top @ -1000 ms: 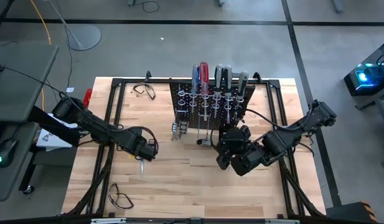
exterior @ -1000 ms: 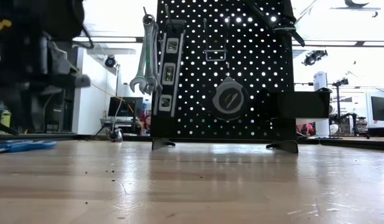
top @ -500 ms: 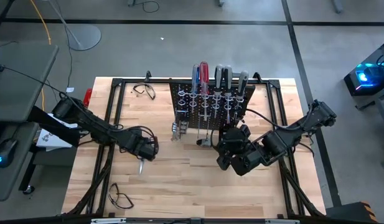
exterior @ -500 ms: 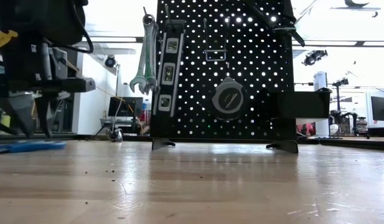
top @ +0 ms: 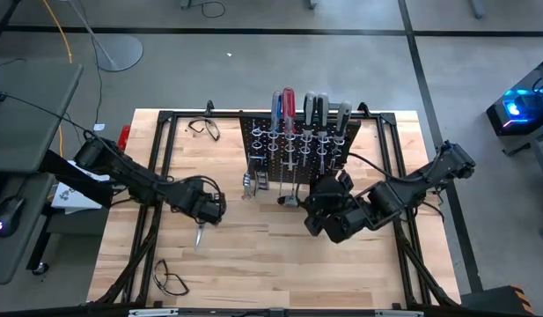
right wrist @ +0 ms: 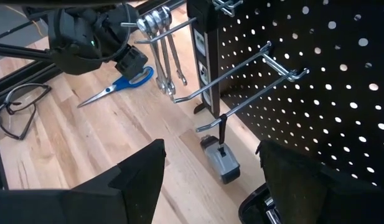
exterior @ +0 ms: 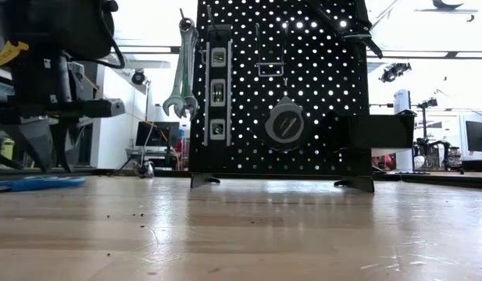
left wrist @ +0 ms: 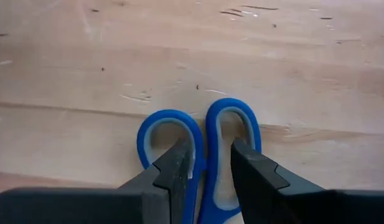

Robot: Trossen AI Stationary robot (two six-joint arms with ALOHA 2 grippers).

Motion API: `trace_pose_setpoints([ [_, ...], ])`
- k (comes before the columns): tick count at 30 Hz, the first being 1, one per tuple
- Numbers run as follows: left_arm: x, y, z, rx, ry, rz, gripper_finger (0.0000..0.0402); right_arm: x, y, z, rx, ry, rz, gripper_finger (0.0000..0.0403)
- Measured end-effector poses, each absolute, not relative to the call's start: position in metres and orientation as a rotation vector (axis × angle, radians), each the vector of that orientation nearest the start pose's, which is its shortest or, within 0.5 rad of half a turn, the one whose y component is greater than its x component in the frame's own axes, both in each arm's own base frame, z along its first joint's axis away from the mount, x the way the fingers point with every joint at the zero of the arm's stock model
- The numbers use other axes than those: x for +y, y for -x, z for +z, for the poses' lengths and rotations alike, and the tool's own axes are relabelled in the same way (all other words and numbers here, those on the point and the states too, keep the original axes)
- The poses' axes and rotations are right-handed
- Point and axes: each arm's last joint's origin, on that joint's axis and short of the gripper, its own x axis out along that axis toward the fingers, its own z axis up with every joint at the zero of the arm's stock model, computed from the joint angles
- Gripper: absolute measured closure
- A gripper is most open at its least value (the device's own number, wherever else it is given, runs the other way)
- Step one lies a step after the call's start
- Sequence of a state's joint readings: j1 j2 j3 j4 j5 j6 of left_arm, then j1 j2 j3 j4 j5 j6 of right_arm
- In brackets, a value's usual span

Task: Hang tools onto peg board
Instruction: Hang the blue scissors on the pegboard

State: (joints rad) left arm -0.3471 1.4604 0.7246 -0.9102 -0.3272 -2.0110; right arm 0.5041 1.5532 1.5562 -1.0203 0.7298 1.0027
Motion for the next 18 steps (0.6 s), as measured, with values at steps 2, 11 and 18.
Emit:
trace_pose_setpoints([
  [2, -0.059, -0.198, 0.150, 0.886, 1.043, 1.349, 0.0296, 0.131, -0.279, 0.352, 0.624, -0.353, -0.576, 0.0151],
  [11, -0.050, -0.195, 0.132, 0.952, 1.047, 1.347, 0.0295, 0.130, -0.279, 0.352, 0.621, -0.364, -0.584, 0.0151],
  [18, -0.050, -0.196, 0.120, 0.972, 1.055, 1.308, 0.0295, 0.128, -0.280, 0.352, 0.617, -0.371, -0.591, 0.0151],
])
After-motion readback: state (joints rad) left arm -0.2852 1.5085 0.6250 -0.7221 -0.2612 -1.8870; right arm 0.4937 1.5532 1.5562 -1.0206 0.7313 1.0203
